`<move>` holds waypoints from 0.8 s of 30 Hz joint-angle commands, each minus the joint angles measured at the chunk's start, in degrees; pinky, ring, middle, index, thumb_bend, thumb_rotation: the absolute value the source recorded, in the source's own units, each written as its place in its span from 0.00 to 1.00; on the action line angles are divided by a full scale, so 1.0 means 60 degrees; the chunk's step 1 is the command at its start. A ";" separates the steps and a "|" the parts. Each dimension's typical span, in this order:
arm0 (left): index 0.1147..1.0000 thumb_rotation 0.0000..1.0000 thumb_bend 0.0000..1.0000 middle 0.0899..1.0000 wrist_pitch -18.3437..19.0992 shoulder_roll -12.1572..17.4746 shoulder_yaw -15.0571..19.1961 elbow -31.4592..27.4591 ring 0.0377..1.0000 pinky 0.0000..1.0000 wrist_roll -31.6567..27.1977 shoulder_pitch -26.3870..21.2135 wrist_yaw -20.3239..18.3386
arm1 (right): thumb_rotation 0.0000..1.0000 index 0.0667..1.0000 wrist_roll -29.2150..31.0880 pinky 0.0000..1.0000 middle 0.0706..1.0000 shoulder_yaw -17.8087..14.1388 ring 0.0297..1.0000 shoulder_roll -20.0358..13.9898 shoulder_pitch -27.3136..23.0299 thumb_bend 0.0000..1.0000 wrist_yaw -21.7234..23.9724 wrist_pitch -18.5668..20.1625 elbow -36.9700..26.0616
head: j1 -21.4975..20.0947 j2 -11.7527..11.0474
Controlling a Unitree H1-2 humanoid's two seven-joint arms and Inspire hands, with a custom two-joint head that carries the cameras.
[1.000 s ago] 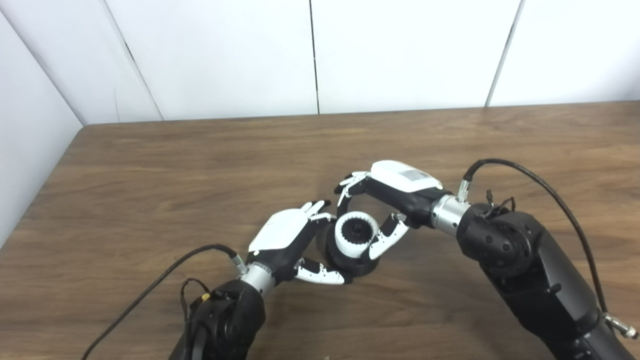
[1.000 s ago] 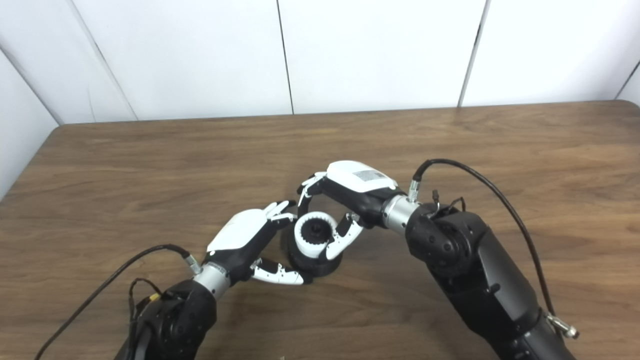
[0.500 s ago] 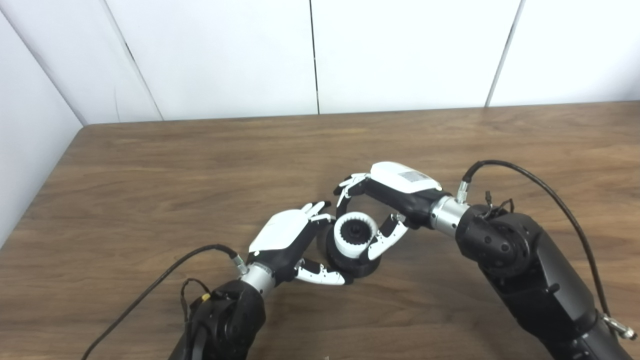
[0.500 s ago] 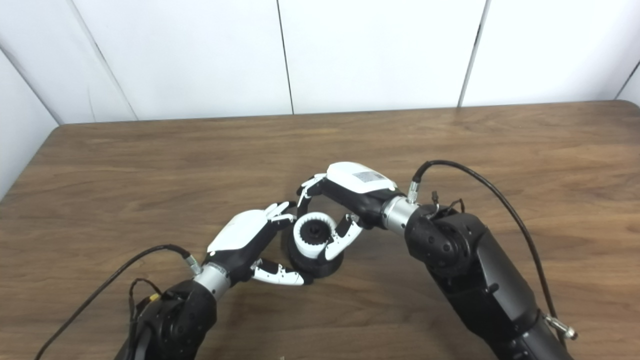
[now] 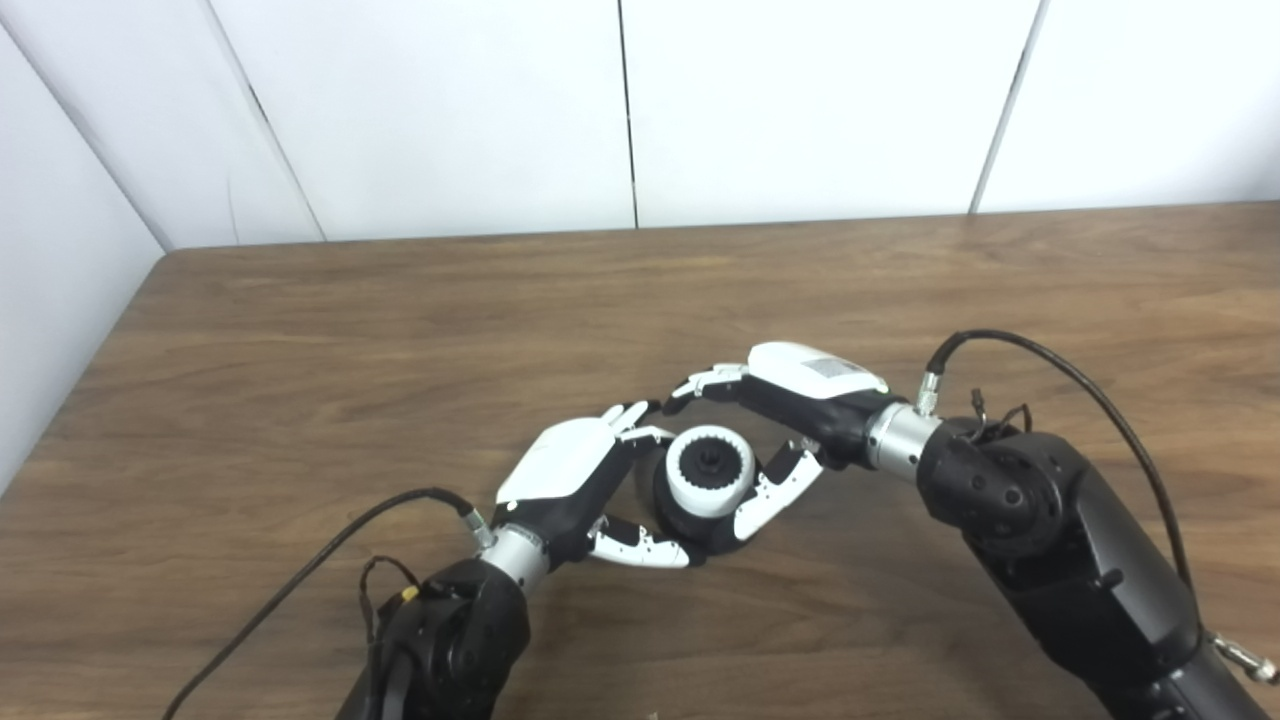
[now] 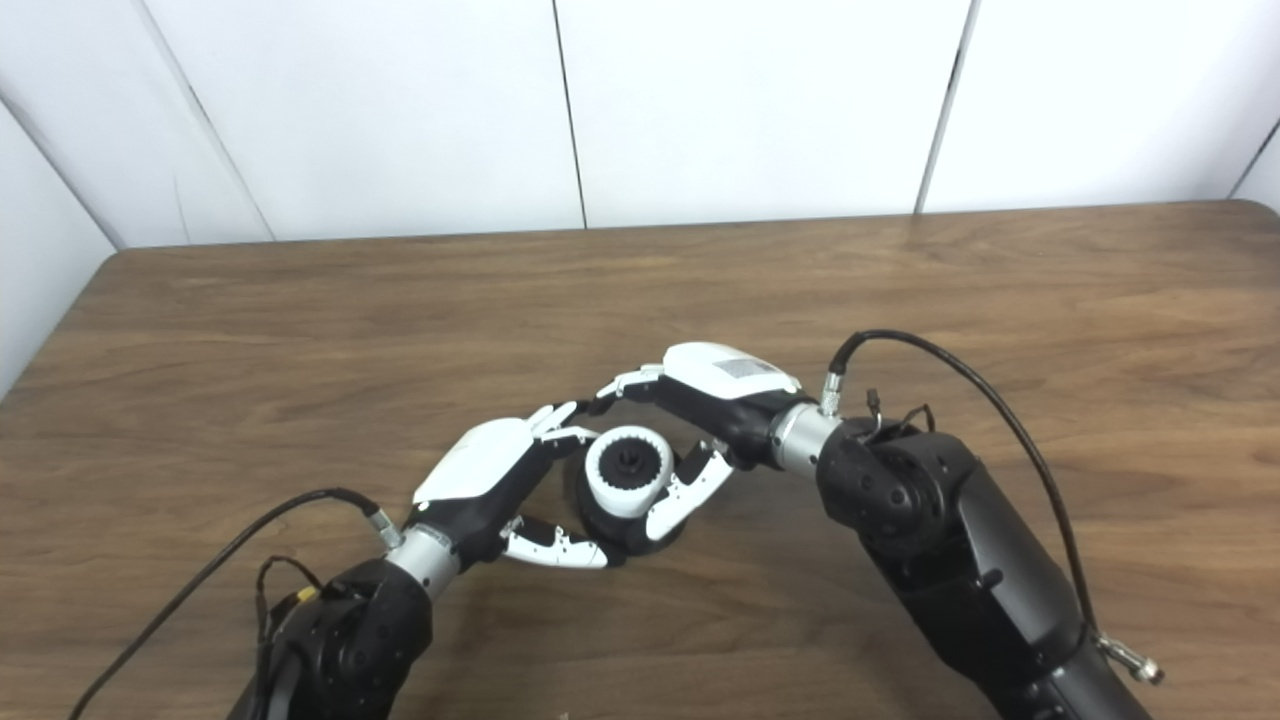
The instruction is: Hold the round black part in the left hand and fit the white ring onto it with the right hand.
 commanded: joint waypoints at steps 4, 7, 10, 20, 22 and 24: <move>0.74 0.40 0.78 0.99 0.0068 0.0070 -0.0009 -0.0111 1.00 0.95 0.0013 -0.0060 -0.0129 | 0.42 0.88 0.0173 0.85 0.94 -0.0211 0.97 -0.0039 -0.0476 1.00 -0.0072 -0.0070 -0.0421 | 0.0005 0.0014; 0.74 0.39 0.78 0.99 0.0087 0.0065 -0.0001 -0.0121 1.00 0.95 0.0020 -0.0046 -0.0121 | 0.42 0.87 0.0174 0.85 0.94 -0.0228 0.98 -0.0053 -0.0508 1.00 -0.0056 -0.0051 -0.0454 | 0.0005 0.0014; 0.75 0.38 0.78 0.99 0.0065 0.0056 -0.0002 -0.0068 1.00 0.95 0.0019 -0.0049 -0.0080 | 0.44 0.87 0.0289 0.86 0.94 -0.0307 0.98 -0.0064 -0.0505 1.00 -0.0109 -0.0081 -0.0450 | 0.0006 -0.0020; 0.76 0.38 0.79 0.99 0.0120 0.0103 0.0079 -0.0123 1.00 0.98 -0.0067 -0.0013 -0.0122 | 0.51 0.90 0.0502 0.87 0.95 -0.0778 0.97 -0.0139 -0.0330 1.00 -0.0354 -0.0045 -0.0657 | -0.0001 -0.0054; 0.78 0.36 0.83 1.00 0.0150 0.0124 0.0120 -0.0156 1.00 0.99 -0.0124 -0.0005 -0.0175 | 0.52 0.90 0.0520 0.85 0.95 -0.0857 0.96 -0.0180 -0.0300 1.00 -0.0455 -0.0162 -0.0658 | -0.0013 -0.0063; 0.80 0.34 0.91 1.00 0.0221 0.0193 0.0185 -0.0226 1.00 1.00 -0.0169 -0.0002 -0.0279 | 0.51 0.90 0.0561 0.83 0.95 -0.0956 0.95 -0.0225 -0.0267 1.00 -0.0490 -0.0145 -0.0691 | -0.0016 -0.0073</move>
